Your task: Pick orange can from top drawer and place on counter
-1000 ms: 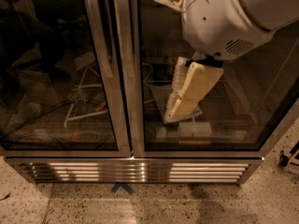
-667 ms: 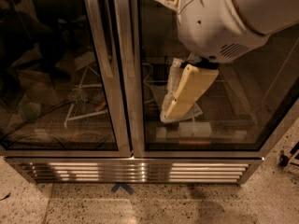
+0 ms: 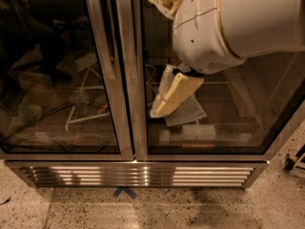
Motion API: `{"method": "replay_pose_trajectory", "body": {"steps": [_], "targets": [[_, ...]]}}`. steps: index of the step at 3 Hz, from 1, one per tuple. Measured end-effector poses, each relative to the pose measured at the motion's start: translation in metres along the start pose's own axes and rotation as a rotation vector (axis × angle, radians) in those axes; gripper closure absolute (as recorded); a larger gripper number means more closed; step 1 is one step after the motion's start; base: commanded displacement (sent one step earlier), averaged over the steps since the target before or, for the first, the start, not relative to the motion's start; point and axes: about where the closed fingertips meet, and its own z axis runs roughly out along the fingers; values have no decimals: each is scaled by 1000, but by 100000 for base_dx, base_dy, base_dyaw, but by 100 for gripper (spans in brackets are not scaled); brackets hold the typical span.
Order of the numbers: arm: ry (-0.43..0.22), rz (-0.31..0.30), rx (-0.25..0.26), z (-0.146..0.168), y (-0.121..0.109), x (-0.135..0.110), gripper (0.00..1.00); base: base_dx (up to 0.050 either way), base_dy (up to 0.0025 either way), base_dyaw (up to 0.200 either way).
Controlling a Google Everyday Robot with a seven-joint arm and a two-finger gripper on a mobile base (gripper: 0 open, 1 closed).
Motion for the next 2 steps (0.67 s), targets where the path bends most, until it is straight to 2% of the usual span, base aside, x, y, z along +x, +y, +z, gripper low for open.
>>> {"method": "replay_pose_trajectory", "body": {"steps": [2], "targets": [[-171, 0, 207, 57, -60, 35, 0, 0, 0, 0]]}}
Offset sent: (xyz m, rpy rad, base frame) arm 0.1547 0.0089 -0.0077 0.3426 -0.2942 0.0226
